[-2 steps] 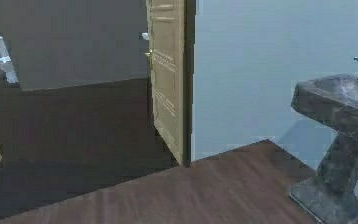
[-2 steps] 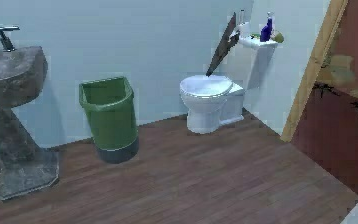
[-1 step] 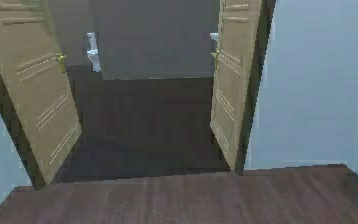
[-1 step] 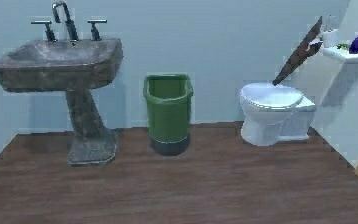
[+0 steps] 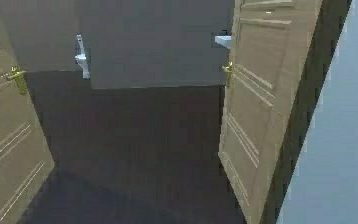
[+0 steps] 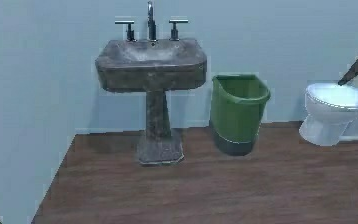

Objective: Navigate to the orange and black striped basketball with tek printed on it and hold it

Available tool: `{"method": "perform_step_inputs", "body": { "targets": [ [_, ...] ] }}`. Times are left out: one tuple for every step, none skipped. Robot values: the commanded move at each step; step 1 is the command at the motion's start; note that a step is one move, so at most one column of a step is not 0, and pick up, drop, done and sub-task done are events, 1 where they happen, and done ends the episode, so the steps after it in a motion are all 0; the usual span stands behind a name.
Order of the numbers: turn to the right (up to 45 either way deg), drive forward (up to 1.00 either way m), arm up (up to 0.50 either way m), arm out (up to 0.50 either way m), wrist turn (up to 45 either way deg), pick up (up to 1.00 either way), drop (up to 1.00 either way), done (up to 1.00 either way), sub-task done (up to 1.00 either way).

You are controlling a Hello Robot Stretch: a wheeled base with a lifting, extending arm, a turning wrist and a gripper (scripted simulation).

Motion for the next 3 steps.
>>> {"method": "perform_step_inputs", "body": {
  "targets": [
    [-18.0, 0.00, 0.00, 0.00, 0.0, 0.00, 0.00, 0.00, 0.00],
    [0.0, 1.00, 0.00, 0.00, 0.0, 0.00, 0.00, 0.00, 0.00],
    [-3.0, 0.00, 0.00, 0.00, 0.0, 0.00, 0.00, 0.00, 0.00]
  ]
}}
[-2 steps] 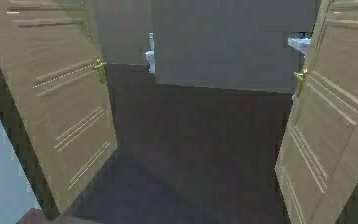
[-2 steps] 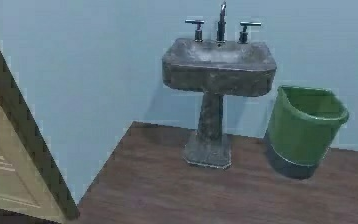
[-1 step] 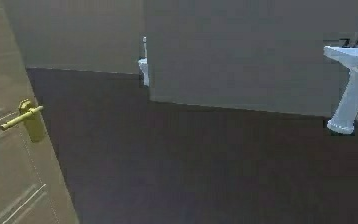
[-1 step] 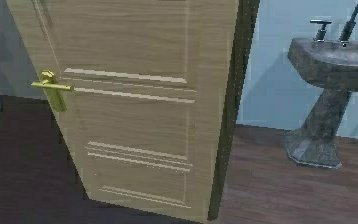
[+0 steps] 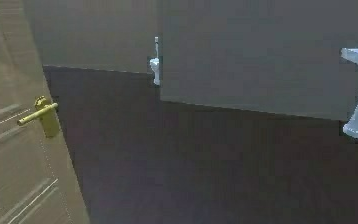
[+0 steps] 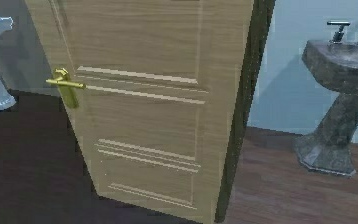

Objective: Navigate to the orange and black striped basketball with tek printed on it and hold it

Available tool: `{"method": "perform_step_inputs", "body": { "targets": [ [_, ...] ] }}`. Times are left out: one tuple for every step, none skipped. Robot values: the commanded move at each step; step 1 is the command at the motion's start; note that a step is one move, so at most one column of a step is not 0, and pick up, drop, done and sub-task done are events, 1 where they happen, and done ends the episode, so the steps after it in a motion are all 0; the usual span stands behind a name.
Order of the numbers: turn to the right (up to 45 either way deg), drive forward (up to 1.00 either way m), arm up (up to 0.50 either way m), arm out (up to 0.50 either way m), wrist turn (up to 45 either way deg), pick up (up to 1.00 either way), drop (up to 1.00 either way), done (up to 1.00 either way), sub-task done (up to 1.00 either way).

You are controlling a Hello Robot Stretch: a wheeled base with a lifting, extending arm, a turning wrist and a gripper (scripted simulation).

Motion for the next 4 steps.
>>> {"method": "perform_step_inputs", "body": {
  "targets": [
    [0.0, 1.00, 0.00, 0.00, 0.0, 0.00, 0.00, 0.00, 0.00],
    [-12.0, 0.00, 0.00, 0.00, 0.0, 0.00, 0.00, 0.00, 0.00],
    [0.0, 0.10, 0.00, 0.00, 0.0, 0.00, 0.00, 0.00, 0.00],
    [-42.0, 0.00, 0.00, 0.00, 0.0, 0.00, 0.00, 0.00, 0.00]
  ]
}}
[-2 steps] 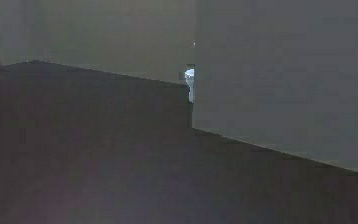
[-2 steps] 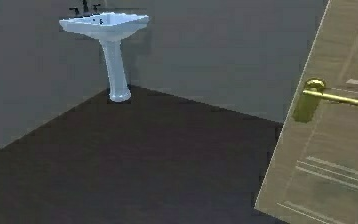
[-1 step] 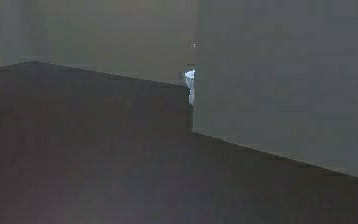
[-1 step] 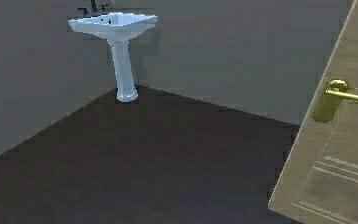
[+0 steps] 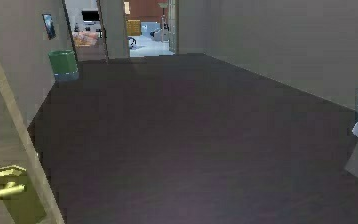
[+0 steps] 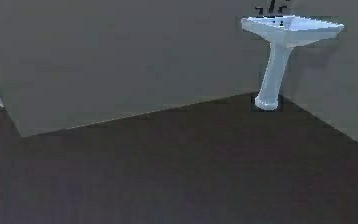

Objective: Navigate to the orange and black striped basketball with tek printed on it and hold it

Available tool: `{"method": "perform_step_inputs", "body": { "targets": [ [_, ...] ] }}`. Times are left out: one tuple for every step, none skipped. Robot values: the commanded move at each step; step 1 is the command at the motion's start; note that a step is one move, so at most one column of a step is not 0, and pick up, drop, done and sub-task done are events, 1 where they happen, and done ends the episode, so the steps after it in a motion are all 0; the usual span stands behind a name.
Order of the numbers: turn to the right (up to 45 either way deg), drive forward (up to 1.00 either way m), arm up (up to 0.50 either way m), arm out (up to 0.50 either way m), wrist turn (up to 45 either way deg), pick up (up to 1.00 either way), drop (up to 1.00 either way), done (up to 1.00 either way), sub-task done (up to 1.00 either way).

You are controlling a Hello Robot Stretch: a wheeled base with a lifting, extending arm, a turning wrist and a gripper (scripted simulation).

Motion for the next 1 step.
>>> {"method": "perform_step_inputs", "body": {
  "targets": [
    [0.0, 1.00, 0.00, 0.00, 0.0, 0.00, 0.00, 0.00, 0.00]
  ]
}}
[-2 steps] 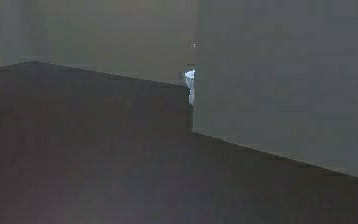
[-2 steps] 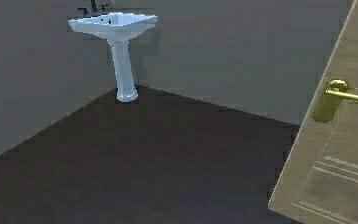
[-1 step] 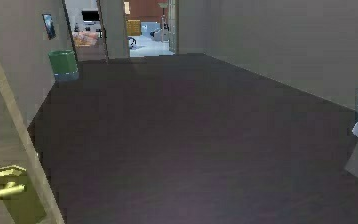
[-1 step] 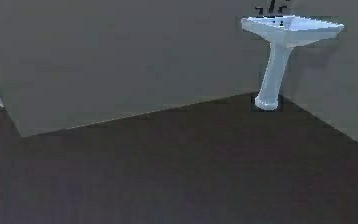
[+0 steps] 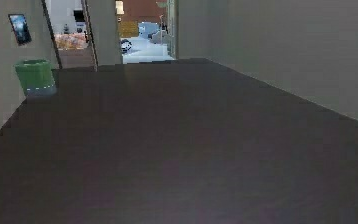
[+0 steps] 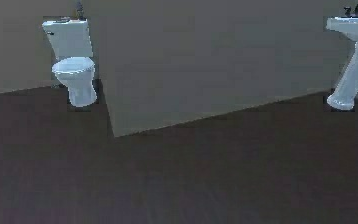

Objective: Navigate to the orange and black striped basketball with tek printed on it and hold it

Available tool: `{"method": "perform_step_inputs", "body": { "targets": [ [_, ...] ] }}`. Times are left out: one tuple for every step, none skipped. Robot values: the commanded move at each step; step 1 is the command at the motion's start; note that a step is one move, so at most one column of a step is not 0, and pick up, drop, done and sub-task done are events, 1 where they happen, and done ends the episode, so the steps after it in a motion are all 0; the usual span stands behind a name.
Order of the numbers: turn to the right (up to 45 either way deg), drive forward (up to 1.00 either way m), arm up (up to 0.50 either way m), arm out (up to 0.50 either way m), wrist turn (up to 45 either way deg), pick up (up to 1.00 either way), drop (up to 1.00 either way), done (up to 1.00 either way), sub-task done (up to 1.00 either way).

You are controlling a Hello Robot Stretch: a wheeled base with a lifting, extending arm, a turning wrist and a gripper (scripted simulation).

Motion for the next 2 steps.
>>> {"method": "perform_step_inputs", "body": {
  "targets": [
    [-27.0, 0.00, 0.00, 0.00, 0.0, 0.00, 0.00, 0.00, 0.00],
    [0.0, 0.05, 0.00, 0.00, 0.0, 0.00, 0.00, 0.00, 0.00]
  ]
}}
